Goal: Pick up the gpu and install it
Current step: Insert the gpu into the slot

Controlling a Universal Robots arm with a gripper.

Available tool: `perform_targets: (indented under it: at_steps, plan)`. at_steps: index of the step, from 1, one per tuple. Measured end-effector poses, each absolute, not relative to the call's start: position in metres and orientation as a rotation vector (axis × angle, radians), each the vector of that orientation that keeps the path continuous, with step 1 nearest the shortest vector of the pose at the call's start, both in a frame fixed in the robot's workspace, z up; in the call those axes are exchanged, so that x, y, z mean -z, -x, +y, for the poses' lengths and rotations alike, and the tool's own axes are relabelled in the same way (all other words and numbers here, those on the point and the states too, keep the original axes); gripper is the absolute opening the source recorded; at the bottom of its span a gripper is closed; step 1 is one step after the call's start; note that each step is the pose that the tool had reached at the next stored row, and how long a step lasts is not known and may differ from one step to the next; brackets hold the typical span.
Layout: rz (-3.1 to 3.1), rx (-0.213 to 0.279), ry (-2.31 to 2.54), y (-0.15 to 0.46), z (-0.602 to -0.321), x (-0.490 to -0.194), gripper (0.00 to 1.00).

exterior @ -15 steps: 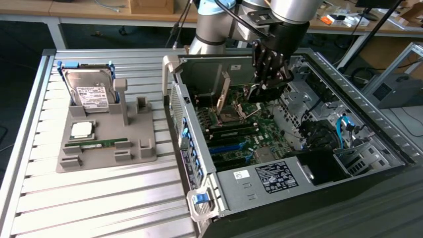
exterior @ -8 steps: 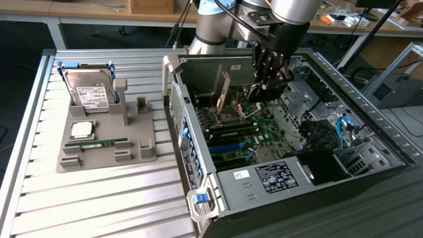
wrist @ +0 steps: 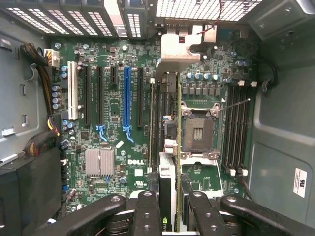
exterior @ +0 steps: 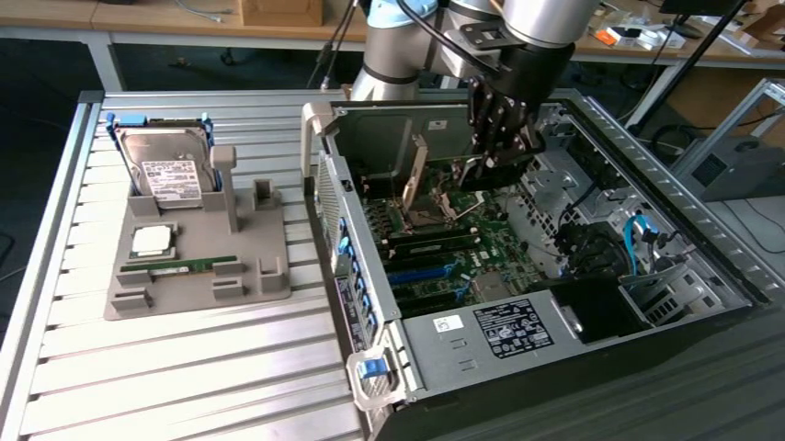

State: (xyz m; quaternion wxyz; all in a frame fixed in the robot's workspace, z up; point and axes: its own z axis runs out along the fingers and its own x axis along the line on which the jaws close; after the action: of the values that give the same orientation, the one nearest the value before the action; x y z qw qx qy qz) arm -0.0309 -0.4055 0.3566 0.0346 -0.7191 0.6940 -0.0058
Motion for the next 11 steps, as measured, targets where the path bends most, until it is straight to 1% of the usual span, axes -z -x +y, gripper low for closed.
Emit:
perform_targets:
  at_steps: [11]
  plan:
    - [2.136,0.023,2.213,0.0311,-0.4099,-0.3532,0.27]
